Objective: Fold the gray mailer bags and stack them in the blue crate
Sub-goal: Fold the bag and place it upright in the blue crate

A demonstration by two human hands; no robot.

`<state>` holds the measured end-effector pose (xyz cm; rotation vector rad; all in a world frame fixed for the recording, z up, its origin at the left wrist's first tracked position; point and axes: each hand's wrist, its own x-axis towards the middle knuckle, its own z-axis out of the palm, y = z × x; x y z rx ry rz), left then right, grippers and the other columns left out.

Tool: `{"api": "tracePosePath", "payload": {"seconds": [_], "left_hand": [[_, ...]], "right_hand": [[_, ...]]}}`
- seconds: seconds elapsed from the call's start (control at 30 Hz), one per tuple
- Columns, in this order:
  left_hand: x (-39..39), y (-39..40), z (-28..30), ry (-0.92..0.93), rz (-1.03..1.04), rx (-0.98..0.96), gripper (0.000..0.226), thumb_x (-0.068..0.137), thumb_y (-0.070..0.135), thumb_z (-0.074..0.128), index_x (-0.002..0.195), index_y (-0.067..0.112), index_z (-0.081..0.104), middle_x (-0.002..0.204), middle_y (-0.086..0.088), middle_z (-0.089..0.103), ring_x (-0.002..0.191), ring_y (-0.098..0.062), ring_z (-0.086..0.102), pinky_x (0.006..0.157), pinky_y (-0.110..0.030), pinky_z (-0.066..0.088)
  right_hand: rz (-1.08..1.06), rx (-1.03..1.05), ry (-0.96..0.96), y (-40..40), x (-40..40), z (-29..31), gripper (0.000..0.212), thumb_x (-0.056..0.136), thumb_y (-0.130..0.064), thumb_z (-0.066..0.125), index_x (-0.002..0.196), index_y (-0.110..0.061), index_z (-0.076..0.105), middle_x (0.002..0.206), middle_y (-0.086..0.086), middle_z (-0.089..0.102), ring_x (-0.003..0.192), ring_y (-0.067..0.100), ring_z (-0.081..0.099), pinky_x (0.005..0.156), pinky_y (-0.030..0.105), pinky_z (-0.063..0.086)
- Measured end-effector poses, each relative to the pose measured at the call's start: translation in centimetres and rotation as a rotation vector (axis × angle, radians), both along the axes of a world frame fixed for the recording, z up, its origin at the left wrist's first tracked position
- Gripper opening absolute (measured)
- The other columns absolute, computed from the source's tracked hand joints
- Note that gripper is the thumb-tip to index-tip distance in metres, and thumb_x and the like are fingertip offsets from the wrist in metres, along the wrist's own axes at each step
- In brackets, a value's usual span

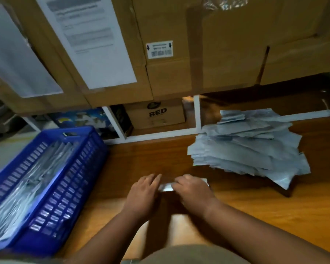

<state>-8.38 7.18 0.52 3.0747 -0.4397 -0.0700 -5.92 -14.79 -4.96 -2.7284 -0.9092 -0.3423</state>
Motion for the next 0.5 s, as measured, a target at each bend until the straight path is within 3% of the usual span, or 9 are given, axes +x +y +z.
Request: {"api": "tracePosePath", "payload": {"seconds": [0.13,0.2,0.27,0.37,0.5], "left_hand": [[-3.5,5.5,-5.8,0.083,-0.096,-0.004,0.056,0.092,0.039,0.053,0.144,0.026,0.066,0.147,-0.004,0.064,0.126,-0.027,0.068,0.101,-0.038,0.057],[-4.4,7.4,-8.0,0.098,-0.145,0.054,0.058,0.093,0.042,0.049,0.147,0.027,0.064,0.150,-0.004,0.062,0.133,-0.024,0.064,0.103,-0.037,0.055],[-4.8,8.2,-8.9,0.084,-0.167,0.048,0.061,0.094,0.041,0.049,0.152,0.025,0.059,0.156,-0.006,0.057,0.140,-0.026,0.058,0.108,-0.040,0.053],[-5.5,8.2,-8.8,0.090,-0.182,0.032,0.068,0.096,0.051,0.054,0.157,0.022,0.050,0.163,-0.010,0.047,0.149,-0.031,0.047,0.115,-0.052,0.046],[-5.2,6.9,-8.0,0.050,-0.195,-0.037,0.072,0.101,0.066,0.048,0.151,0.015,0.055,0.161,-0.013,0.047,0.151,-0.034,0.040,0.118,-0.059,0.038]], "right_hand": [[0.206,-0.115,0.161,2.9,-4.4,-3.0,0.019,0.100,-0.042,0.051,0.106,-0.026,0.059,0.117,0.003,0.061,0.111,0.030,0.057,0.090,0.045,0.051],[0.206,-0.168,0.227,3.3,-5.2,-3.5,0.037,0.102,-0.056,0.046,0.122,-0.028,0.058,0.145,0.006,0.056,0.135,0.030,0.050,0.112,0.048,0.044],[0.151,-0.149,0.260,3.2,-5.5,-3.7,0.048,0.103,-0.064,0.042,0.134,-0.030,0.057,0.162,0.006,0.046,0.150,0.029,0.039,0.122,0.047,0.034],[0.038,-0.108,0.253,3.8,-5.8,-3.9,0.047,0.107,-0.059,0.040,0.140,-0.030,0.058,0.164,0.007,0.044,0.153,0.030,0.037,0.125,0.049,0.030],[-0.190,-0.166,0.320,4.3,-5.8,-4.4,0.060,0.107,-0.056,0.034,0.157,-0.025,0.045,0.173,0.012,0.028,0.161,0.031,0.020,0.131,0.058,0.012]]}}
